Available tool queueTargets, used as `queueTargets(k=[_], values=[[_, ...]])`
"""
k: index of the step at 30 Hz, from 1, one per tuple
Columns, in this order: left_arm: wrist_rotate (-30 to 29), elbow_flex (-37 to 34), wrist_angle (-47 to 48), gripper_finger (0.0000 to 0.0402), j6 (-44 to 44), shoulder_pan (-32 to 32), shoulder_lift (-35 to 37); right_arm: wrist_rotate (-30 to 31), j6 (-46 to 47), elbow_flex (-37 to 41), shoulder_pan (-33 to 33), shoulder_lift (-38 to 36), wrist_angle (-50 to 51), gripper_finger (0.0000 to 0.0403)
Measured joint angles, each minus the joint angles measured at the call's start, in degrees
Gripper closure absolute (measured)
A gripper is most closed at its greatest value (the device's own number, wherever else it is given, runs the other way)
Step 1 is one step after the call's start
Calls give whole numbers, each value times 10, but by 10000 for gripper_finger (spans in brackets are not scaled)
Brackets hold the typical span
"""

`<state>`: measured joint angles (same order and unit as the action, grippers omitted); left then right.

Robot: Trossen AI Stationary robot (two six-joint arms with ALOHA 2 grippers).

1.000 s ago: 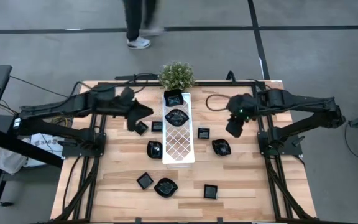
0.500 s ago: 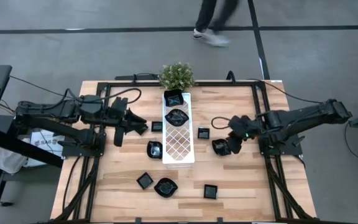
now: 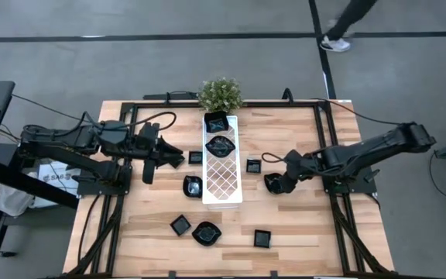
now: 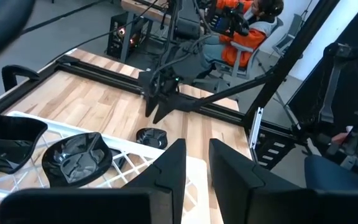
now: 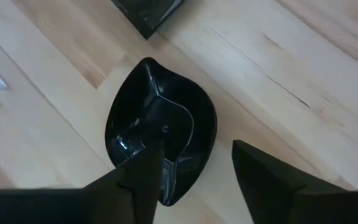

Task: Pick & Place Mini shaped plates
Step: Stack the top right leaf-shaped plate on the other leaf-shaped plate on the shelf

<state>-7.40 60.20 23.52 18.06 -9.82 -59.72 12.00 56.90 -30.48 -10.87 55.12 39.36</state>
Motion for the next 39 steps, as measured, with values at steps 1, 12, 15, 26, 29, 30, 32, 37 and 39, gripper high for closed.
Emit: queueTargets(k=[1,12,15,26,29,30,32,37,39], values=[[0,0,0,330,2,0,0,-1,-6,0,0,6,-2,208],[1,0,0,330,2,0,0,-22,-79,0,8,80,-27,180],[1,0,0,330,2,0,0,-41,-91,0,15,95,-29,189],[1,0,0,330,2,0,0,-80,-108,0,30,136,-61,216],[1,0,0,330,2,0,0,-89,-108,0,32,135,-63,232],[1,0,0,330,2,0,0,-90,-109,0,32,135,-64,240],[1,0,0,330,2,0,0,-93,-109,0,32,132,-66,257],[1,0,0,330,2,0,0,-96,-109,0,32,131,-66,310],[1,0,0,330,2,0,0,-102,-109,0,32,131,-66,333]])
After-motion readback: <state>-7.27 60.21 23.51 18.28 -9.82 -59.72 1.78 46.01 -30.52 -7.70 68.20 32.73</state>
